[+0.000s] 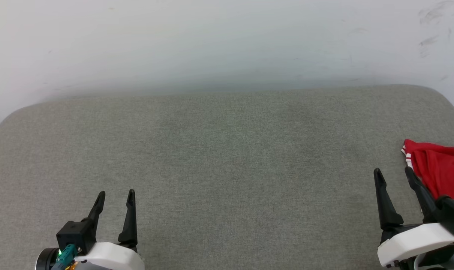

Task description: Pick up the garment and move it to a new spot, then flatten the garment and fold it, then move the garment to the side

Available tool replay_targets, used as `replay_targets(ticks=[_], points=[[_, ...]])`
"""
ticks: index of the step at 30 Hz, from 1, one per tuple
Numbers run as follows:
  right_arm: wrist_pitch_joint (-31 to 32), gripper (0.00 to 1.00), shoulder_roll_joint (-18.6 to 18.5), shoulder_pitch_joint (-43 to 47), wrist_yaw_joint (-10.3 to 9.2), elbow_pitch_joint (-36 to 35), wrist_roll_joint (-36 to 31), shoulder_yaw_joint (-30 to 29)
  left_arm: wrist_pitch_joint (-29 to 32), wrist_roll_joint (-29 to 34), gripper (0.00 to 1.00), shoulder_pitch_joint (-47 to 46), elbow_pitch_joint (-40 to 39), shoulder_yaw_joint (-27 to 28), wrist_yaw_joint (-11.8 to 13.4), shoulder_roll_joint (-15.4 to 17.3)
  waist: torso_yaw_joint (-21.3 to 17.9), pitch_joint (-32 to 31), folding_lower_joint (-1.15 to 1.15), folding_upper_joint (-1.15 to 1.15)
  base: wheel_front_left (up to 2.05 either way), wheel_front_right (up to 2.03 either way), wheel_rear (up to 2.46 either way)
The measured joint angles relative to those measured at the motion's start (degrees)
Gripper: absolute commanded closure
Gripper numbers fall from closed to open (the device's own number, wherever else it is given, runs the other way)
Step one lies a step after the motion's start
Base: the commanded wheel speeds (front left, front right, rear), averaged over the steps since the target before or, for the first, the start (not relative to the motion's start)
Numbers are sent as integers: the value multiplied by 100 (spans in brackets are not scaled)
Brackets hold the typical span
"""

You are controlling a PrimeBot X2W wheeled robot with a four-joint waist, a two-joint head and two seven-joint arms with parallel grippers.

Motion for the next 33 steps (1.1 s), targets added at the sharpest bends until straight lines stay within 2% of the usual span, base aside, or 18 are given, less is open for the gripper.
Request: replay_targets(ticks=[10, 11, 14, 33], points=[[-7, 0, 9, -3, 0, -26, -9, -12, -1, 127, 0, 3, 76, 77, -104, -127, 58, 28, 0, 0, 0, 0, 0], [-10, 100, 10, -1, 0, 3, -9, -12, 3, 123, 100, 7, 107, 71, -104, -136, 62, 29, 0, 0, 0, 0, 0], [-8, 100, 16, 15, 0, 166, 36, -5, 42, 64, 100, 87, 229, 41, -108, -207, 65, 30, 0, 0, 0, 0, 0], [134, 100, 24, -84, 0, 633, 2052, -62, 537, -1541, 100, 14, 352, 510, -463, -522, 98, 34, 0, 0, 0, 0, 0]])
